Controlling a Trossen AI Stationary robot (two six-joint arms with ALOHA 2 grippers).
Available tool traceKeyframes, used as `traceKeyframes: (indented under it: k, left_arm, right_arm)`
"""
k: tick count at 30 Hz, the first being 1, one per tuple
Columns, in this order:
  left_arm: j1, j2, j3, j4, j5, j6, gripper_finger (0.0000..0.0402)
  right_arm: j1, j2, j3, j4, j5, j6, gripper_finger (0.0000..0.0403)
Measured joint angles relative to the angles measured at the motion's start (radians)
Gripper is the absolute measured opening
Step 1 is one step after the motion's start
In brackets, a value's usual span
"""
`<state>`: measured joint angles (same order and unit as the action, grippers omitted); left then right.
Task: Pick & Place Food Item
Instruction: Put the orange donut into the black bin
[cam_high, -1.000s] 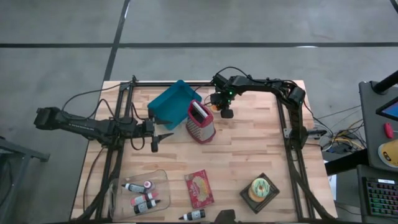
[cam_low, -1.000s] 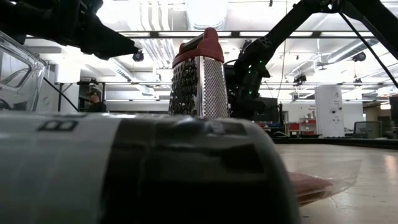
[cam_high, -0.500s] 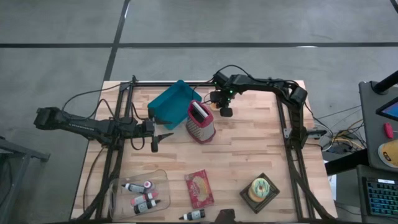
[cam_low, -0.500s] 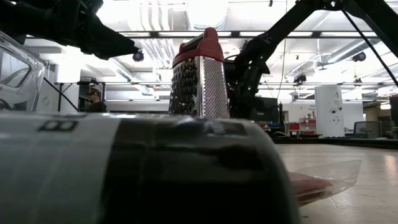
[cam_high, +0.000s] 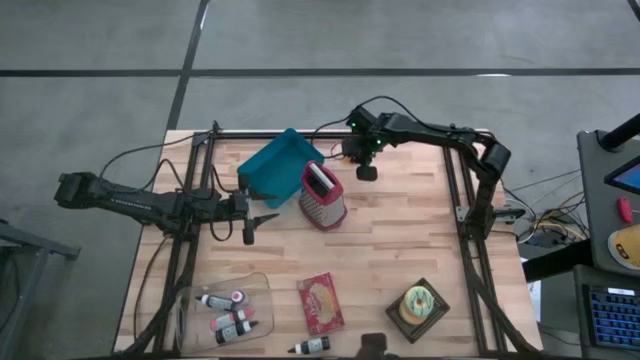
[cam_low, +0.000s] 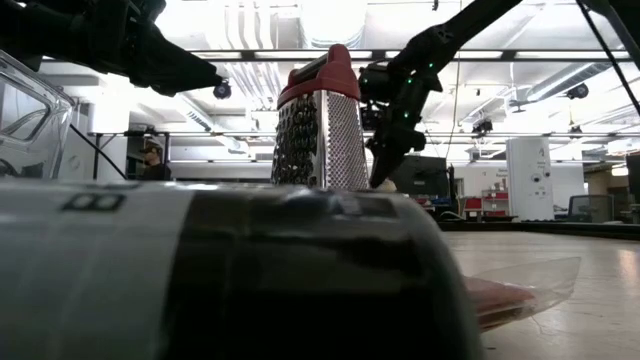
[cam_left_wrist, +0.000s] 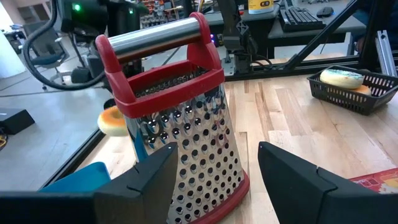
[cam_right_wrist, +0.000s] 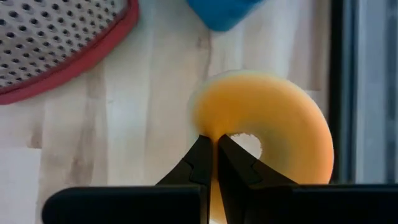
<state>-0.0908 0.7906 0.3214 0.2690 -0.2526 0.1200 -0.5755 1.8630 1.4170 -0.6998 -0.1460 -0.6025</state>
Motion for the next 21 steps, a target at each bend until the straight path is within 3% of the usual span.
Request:
traceKeyframes:
  k: [11,21]
  left_arm:
    - [0.0,0.0,0.0,0.0,0.0,0.0,0.0227]
    - [0.0,0.0,0.0,0.0,0.001,0.0,0.0227]
  right_arm:
    - [-0.001,-0.059,0.0,0.042,0.069,0.02,0.0008]
    - [-0.002,-0.124,0.0,0.16,0.071,0.026,0.0008]
